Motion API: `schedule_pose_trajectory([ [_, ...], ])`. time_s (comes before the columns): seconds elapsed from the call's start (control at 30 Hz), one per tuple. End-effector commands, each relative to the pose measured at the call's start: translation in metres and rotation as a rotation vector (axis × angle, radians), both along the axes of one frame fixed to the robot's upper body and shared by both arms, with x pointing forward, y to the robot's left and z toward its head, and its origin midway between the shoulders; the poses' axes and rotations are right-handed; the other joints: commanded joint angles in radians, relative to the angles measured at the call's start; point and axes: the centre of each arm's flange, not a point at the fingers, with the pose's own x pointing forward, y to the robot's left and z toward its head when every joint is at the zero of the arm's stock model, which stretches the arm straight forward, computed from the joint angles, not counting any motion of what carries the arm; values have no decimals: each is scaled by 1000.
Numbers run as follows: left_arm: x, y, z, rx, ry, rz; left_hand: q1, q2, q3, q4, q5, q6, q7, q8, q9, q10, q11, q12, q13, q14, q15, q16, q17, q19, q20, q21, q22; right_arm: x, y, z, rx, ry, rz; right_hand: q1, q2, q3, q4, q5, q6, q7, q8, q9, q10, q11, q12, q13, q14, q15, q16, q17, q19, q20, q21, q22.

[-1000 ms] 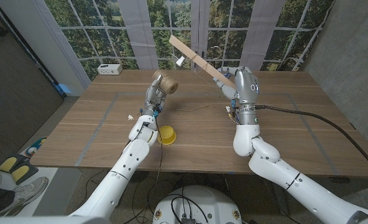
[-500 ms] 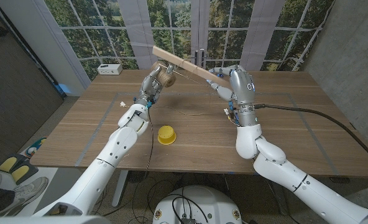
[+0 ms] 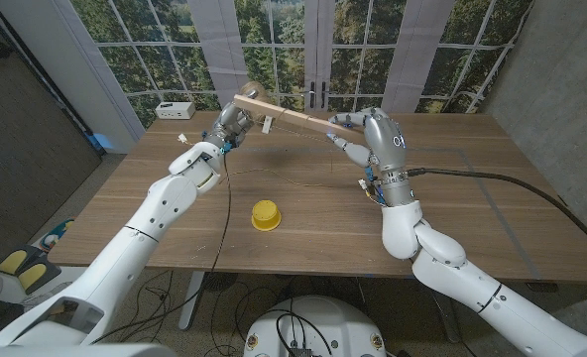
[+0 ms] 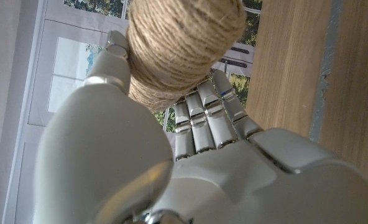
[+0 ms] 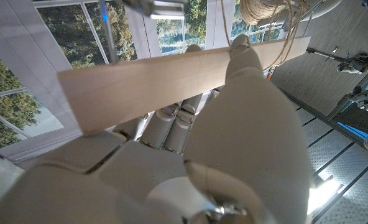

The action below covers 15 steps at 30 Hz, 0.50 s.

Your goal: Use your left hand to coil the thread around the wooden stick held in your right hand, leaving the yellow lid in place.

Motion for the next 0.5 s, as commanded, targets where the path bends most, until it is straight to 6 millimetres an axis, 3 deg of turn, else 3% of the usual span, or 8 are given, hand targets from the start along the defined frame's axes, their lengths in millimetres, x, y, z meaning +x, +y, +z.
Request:
schedule_pose_trajectory([
  [0.03, -19, 9, 39, 105, -22, 58, 136, 259, 89, 78, 0, 167, -111, 133, 135, 201, -187, 6, 232, -39, -143, 5, 1, 1, 4, 6, 0, -1, -5, -1, -37, 71, 34, 143, 139, -4, 0, 10, 19, -1, 6, 6, 5, -3, 3, 8, -4, -30, -2, 4, -4, -152, 5, 3],
  [0.5, -42, 11, 80, 212, -52, 124, 140, 259, 89, 77, -2, 164, -108, 133, 137, 201, -186, 7, 231, -40, -141, 5, 4, 0, 5, 7, 0, 5, -3, -10, -108, 103, -39, 151, 132, -13, -3, 17, 27, -6, 4, -1, 0, -13, -5, 11, -13, -30, -10, 6, -9, -152, 7, 4],
])
